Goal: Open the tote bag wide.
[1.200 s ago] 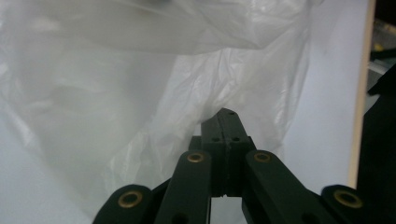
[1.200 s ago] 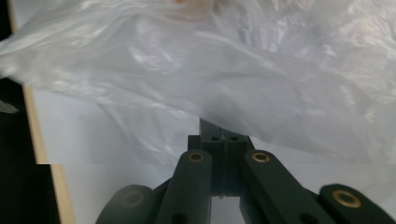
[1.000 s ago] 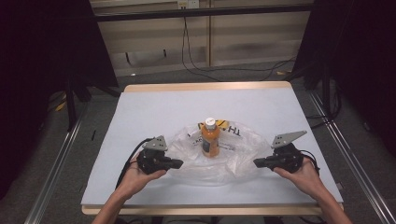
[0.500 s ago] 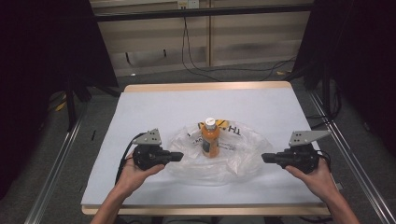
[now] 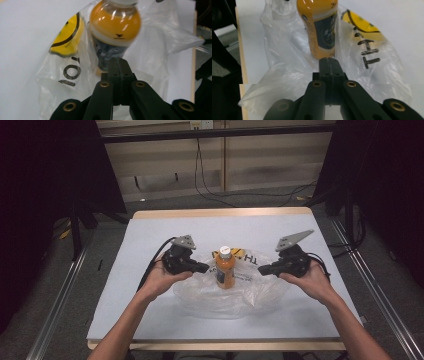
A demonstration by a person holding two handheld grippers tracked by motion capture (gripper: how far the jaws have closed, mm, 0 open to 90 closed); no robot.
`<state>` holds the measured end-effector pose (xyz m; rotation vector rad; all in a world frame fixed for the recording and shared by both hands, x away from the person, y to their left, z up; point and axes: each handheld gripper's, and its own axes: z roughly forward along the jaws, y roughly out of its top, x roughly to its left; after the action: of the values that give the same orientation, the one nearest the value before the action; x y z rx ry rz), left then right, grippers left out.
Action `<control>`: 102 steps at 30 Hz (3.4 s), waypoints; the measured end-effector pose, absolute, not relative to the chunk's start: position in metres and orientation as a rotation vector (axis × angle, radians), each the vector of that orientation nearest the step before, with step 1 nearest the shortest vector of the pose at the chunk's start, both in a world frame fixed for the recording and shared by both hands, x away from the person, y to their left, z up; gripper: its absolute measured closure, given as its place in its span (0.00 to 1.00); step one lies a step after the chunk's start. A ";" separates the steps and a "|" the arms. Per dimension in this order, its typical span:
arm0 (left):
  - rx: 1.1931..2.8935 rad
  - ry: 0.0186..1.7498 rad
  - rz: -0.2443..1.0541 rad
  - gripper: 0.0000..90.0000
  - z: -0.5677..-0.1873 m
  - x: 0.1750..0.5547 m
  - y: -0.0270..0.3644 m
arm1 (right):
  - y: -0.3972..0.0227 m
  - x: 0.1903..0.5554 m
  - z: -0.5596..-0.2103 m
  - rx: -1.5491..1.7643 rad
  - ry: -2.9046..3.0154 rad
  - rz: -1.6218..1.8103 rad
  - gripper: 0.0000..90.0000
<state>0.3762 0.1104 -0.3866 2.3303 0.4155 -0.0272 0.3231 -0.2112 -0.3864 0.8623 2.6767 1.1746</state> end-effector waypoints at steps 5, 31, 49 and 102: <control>2.449 0.385 -0.052 1.00 -0.398 0.383 0.089 | -0.184 0.344 -0.398 0.830 2.817 1.045 1.00; 2.532 0.738 0.118 1.00 -0.462 0.460 0.092 | -0.179 0.347 -0.452 0.710 3.076 0.534 1.00; 2.480 0.512 0.148 1.00 -0.427 0.416 0.090 | -0.185 0.361 -0.444 0.787 3.028 0.687 1.00; 2.236 0.558 0.017 1.00 -0.448 0.382 0.140 | -0.218 0.380 -0.436 1.052 2.571 1.165 1.00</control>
<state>0.3824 0.1397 -0.4476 2.2364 0.5584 0.0167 0.3800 -0.2177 -0.4362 1.0517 2.5714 1.1654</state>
